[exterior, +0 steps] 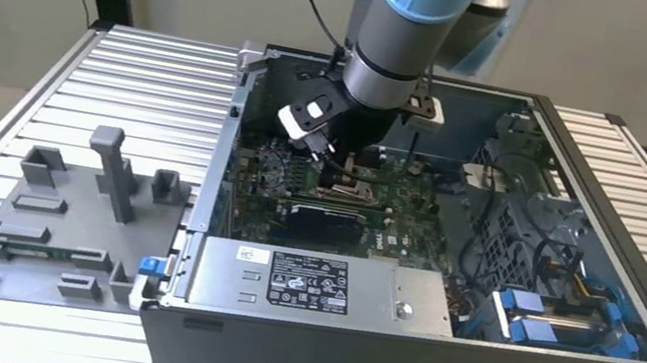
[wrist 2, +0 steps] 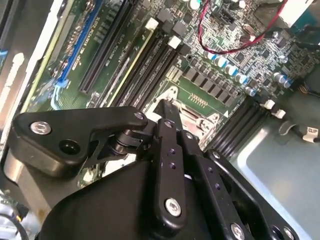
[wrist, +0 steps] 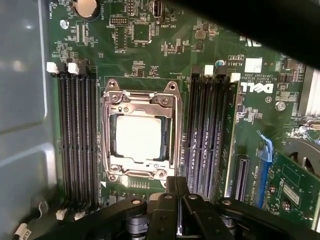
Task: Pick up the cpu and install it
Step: 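Install the second cpu locking lever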
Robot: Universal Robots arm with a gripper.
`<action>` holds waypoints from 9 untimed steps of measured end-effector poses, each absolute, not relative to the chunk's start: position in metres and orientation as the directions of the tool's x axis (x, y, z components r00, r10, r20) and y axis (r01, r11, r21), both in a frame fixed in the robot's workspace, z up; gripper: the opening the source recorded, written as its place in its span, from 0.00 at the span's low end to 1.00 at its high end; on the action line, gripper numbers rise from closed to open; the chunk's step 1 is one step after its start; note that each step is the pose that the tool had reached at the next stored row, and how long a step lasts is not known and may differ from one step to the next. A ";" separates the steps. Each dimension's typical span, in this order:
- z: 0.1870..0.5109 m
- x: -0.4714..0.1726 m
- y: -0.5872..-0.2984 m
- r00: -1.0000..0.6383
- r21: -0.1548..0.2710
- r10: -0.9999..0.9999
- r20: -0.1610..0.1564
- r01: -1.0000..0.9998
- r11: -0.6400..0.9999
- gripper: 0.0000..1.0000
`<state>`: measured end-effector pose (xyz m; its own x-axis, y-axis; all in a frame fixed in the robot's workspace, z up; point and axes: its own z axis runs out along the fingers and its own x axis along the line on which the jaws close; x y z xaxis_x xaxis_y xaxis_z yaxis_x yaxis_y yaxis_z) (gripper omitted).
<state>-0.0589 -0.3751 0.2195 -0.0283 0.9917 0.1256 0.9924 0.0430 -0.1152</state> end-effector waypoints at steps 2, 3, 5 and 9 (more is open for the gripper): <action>0.217 -0.060 -0.375 -0.025 -0.115 0.992 0.126 0.993 0.040 0.00; 0.216 -0.060 -0.375 -0.024 -0.115 0.992 0.126 0.993 0.039 0.00; 0.214 -0.062 -0.375 -0.023 -0.115 0.992 0.127 0.993 0.038 0.00; 0.211 -0.065 -0.375 -0.020 -0.115 0.991 0.131 0.993 0.036 0.00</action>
<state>-0.0653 -0.3750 0.2111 -0.0205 0.9911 0.1313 0.9927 0.0357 -0.1149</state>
